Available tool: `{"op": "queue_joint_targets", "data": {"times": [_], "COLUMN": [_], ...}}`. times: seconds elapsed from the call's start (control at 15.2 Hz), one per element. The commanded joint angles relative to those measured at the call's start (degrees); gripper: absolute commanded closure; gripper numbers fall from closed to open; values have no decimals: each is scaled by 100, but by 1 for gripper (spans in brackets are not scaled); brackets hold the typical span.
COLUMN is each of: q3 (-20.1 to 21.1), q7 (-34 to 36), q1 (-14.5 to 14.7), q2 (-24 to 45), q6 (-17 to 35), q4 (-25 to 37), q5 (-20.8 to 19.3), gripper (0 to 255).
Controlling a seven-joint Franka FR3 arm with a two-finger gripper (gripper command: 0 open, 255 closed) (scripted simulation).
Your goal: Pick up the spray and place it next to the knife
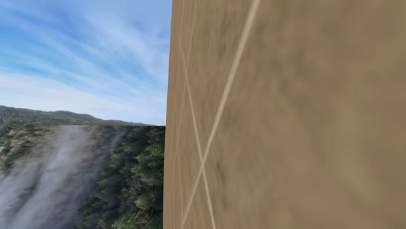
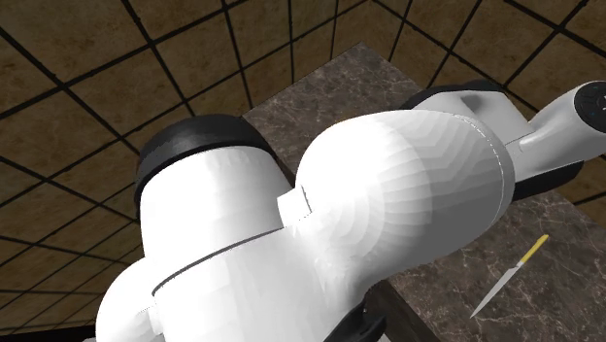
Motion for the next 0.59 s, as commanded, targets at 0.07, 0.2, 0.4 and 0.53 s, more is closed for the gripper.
{"op": "queue_joint_targets", "data": {"times": [0.07,0.2,0.4,0.53], "q3": [30,33,33,33], "q7": [147,147,146,146], "q1": [-23,-26,-26,-26], "q2": [-370,-370,-369,-369], "q6": [-447,-447,-447,-447], "q4": [99,98,99,99], "q5": [-209,-210,-209,-209], "gripper": [0,0,0,0]}}
